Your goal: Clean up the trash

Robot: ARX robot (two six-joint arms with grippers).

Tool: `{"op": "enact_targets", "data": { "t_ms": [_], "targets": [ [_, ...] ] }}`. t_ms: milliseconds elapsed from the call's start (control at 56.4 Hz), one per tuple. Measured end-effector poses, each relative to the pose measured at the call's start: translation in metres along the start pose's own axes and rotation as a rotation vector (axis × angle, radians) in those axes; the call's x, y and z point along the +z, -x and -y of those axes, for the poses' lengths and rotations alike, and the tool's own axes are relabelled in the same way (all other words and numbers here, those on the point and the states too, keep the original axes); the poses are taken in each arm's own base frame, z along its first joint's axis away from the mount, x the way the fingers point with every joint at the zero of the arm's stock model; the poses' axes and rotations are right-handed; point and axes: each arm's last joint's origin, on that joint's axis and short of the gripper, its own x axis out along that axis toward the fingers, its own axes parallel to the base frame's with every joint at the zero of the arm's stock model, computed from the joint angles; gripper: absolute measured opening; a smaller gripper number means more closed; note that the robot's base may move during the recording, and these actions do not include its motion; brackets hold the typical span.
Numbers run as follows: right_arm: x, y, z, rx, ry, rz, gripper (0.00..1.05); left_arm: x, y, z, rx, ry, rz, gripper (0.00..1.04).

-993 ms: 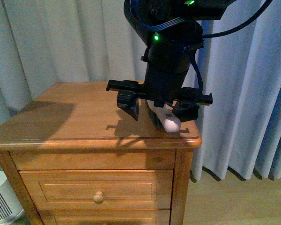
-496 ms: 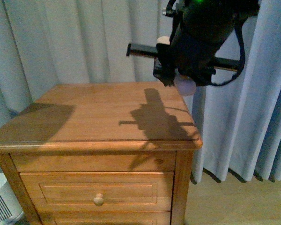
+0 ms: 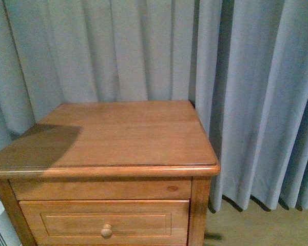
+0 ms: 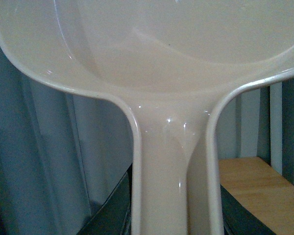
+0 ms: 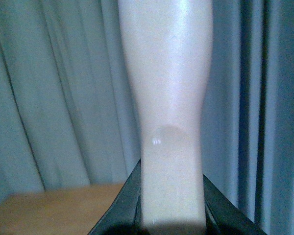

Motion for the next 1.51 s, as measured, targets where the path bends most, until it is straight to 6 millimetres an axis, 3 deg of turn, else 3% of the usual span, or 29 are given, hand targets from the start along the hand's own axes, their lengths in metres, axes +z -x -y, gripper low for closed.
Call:
{"op": "enact_targets", "data": {
  "t_ms": [213,585,1507],
  "targets": [
    [-0.040,0.005,0.004,-0.032,0.071,-0.109,0.19,0.000,0.000,0.000,0.000,0.000,0.000,0.24],
    [-0.040,0.011,0.015,-0.087,0.064,-0.071,0.18,-0.001,0.000,0.001,-0.016,-0.001,0.000,0.24],
    [-0.044,0.011,0.014,-0.076,0.072,-0.082,0.18,-0.002,0.000,0.000,0.000,0.000,-0.005,0.24]
  ]
}}
